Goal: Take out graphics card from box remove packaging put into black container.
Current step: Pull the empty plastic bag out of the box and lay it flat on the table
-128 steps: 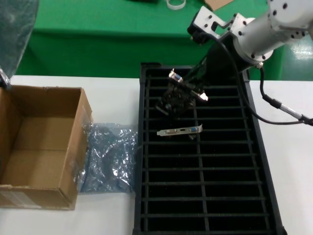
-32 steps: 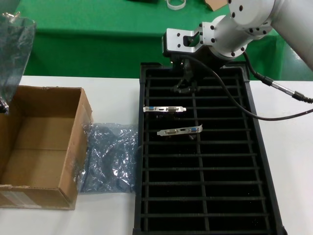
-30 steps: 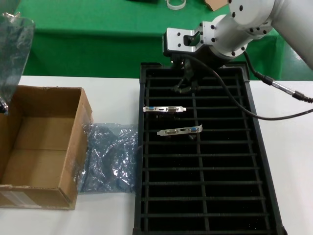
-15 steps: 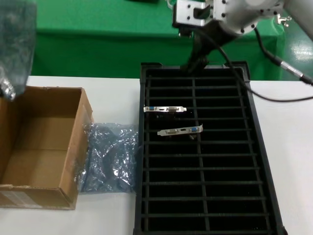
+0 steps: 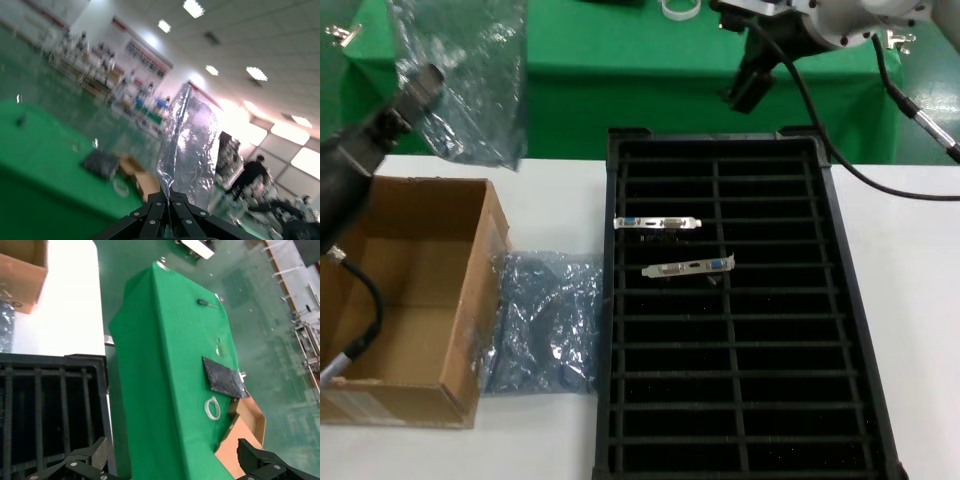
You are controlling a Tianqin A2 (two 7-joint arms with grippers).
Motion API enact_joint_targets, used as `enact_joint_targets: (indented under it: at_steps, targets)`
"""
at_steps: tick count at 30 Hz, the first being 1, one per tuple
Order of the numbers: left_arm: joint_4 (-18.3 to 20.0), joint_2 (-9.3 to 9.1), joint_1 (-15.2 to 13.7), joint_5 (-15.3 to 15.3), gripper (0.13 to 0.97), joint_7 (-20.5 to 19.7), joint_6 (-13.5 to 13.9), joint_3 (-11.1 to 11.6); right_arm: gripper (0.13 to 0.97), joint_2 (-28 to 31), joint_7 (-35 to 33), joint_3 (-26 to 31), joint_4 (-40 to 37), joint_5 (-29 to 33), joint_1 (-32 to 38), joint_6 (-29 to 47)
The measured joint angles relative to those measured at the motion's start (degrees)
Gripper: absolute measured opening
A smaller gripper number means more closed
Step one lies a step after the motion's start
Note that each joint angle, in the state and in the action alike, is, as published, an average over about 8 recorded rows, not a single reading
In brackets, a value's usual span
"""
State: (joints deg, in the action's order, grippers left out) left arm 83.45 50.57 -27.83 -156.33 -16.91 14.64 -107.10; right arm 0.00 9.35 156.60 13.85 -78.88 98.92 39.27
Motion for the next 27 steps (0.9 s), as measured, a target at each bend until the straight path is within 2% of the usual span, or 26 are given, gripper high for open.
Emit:
enact_joint_targets:
  at_steps: [4, 7, 11, 18, 20, 22, 27]
  targets:
    - [1.3, 4.34, -3.6, 1.5, 0.138, -9.1, -2.6, -9.1, 0.869, 0.1, -2.9, -3.2, -3.5, -0.6, -0.3, -1.1]
    - [1.8, 6.82, -6.9, 5.2, 0.138, -16.6, -4.1, -16.6, 0.902, 0.4, -5.9, -6.6, -6.2, -1.0, -0.4, -1.3]
    - [1.5, 8.61, -11.2, 12.3, 0.138, -25.7, -5.4, -25.8, 0.945, 1.4, -9.3, -10.9, -8.7, -1.4, -0.6, -1.3]
    - [-0.1, 9.82, -19.5, 26.6, 0.138, -41.7, -6.7, -40.7, 0.96, 3.9, -13.5, -16.8, -10.6, -1.7, -1.2, -1.2]
    - [-0.5, 10.07, -21.6, 31.1, 0.138, -46.6, -6.6, -44.1, 0.966, 4.6, -14.6, -18.4, -11.0, -1.7, -1.3, -1.2]
    - [-0.9, 10.19, -23.2, 35.8, 0.138, -51.5, -6.3, -46.5, 0.966, 5.3, -15.6, -19.8, -11.3, -1.6, -1.4, -1.2]
    - [-2.0, 9.87, -24.9, 47.9, 0.138, -63.8, -4.6, -49.3, 0.966, 6.7, -17.8, -22.9, -11.9, -1.3, -1.5, -1.1]
